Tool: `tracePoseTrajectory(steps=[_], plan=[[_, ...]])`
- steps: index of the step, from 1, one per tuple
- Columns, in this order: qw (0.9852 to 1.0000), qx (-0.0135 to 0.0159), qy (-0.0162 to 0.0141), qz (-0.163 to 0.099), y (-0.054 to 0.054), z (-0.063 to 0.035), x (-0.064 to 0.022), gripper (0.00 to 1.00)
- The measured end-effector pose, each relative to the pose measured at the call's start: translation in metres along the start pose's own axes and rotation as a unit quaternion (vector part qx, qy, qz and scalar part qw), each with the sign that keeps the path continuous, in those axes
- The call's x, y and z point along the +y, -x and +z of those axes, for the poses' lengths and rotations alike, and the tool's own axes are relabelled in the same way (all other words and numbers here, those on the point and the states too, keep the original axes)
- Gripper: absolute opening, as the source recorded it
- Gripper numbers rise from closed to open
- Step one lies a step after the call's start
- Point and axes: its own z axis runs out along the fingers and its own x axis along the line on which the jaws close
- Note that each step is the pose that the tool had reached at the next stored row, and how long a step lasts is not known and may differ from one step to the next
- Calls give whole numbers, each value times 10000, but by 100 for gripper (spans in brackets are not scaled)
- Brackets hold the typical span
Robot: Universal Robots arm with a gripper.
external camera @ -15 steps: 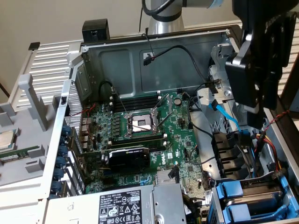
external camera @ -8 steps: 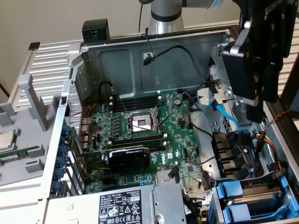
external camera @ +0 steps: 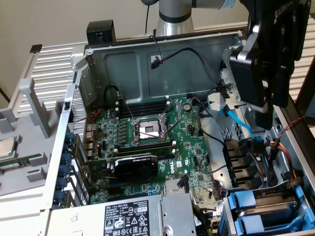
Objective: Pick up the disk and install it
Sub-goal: 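Insert the first disk wire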
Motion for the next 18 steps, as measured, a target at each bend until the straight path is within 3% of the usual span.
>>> tracePoseTrajectory(steps=[5, 8, 9, 18], plan=[[9999, -94, 133, 33, -33, -41, -61, 49], [9996, -168, 240, 59, -60, -48, -105, 49], [9995, -177, 256, 62, -62, -46, -108, 49], [9995, -177, 257, 62, -61, -47, -108, 49]])
